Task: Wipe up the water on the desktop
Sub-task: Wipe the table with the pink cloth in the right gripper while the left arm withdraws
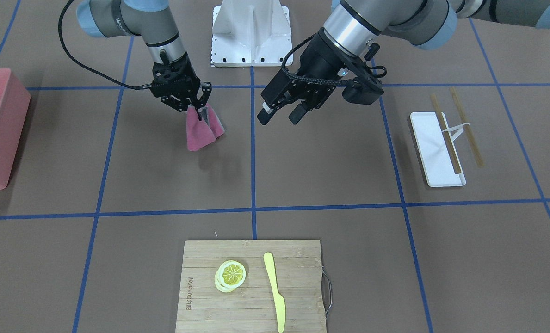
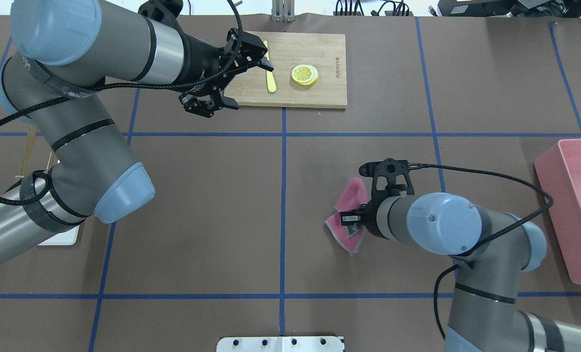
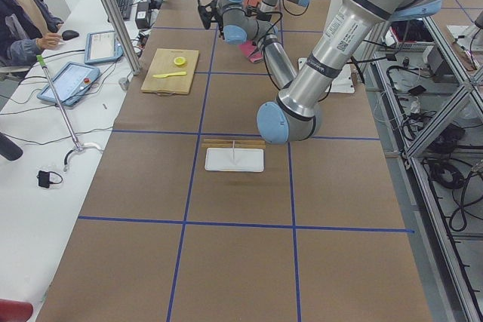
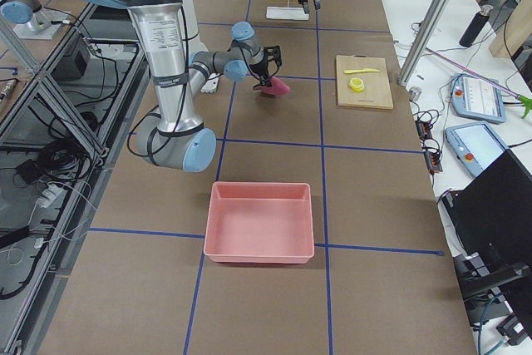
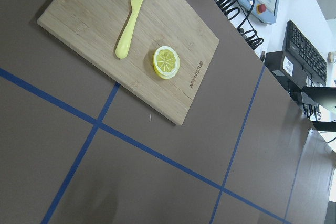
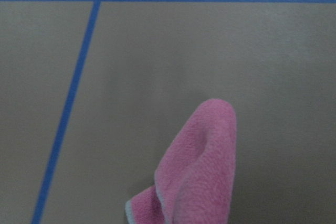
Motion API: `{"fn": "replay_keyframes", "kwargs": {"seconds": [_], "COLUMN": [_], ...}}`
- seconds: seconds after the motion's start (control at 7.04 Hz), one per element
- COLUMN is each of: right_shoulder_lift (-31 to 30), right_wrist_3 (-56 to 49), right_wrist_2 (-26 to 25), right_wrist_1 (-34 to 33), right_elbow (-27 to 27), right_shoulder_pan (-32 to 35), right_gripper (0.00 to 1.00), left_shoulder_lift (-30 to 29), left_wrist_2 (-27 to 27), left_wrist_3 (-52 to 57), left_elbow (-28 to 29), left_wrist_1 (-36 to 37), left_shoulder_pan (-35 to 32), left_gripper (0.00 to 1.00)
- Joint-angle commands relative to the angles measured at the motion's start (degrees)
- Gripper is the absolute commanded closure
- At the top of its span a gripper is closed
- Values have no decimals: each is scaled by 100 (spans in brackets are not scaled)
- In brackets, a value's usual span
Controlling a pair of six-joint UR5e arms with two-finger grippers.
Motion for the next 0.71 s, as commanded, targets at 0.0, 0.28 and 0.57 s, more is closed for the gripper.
{"fn": "replay_keyframes", "kwargs": {"seconds": [0.0,0.28,0.57], "right_shoulder_lift": [-1221,-1737,-621], "right_wrist_3": [-718,-1299,-1118], "right_wrist_2": [762,807,789], "right_wrist_1": [-359,-359,-1065], "right_elbow": [601,594,288], "right_shoulder_pan": [665,973,843], "right_gripper": [100,100,100], "left_shoulder_lift": [13,82,214], "left_wrist_2": [-3,-3,-3], "left_wrist_3": [-3,6,93], "left_elbow": [-11,-63,-134], "left_wrist_1": [5,5,-4], "left_shoulder_pan": [2,-7,-42], "left_gripper": [3,3,3]}}
